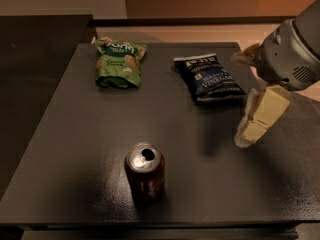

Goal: Knock coke can over

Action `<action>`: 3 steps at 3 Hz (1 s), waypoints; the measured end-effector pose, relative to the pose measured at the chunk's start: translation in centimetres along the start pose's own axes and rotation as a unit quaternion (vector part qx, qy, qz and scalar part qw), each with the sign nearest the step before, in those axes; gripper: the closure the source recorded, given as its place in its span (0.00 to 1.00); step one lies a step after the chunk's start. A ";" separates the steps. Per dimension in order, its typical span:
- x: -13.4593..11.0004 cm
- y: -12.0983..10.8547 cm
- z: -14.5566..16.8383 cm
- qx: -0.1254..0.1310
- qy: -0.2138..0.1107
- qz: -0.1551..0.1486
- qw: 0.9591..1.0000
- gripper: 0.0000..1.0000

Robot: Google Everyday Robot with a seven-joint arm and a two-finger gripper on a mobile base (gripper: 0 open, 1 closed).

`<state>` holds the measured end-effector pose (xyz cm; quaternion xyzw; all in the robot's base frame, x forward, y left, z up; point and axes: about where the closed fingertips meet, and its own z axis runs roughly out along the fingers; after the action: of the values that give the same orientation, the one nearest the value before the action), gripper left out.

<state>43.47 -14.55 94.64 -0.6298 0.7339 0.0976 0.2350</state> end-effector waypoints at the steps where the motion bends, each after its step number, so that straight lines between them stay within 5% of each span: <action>1: -2.4 1.5 2.4 -0.031 -0.056 -0.025 0.998 0.00; 3: -7.3 5.6 6.0 -0.086 -0.127 -0.106 0.983 0.00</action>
Offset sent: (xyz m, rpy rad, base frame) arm -0.0331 0.1131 -0.0340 0.2729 0.0172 0.3355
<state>40.12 -4.43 91.98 -0.7043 0.6162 0.2139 0.2801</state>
